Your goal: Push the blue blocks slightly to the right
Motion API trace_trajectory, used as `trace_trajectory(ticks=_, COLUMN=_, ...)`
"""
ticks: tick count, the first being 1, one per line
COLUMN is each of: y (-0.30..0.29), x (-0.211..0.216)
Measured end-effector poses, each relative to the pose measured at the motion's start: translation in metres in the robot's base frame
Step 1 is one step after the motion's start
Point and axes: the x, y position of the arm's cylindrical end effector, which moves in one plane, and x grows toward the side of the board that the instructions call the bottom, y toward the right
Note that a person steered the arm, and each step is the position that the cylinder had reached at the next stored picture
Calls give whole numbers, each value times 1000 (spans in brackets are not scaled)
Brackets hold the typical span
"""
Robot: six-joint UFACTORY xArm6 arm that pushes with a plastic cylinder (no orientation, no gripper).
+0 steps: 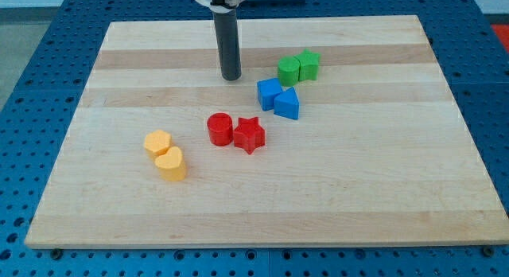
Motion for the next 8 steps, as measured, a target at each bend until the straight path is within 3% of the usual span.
trace_trajectory(ticks=4, y=71, x=92)
trace_trajectory(ticks=5, y=71, x=95)
trace_trajectory(ticks=8, y=105, x=45)
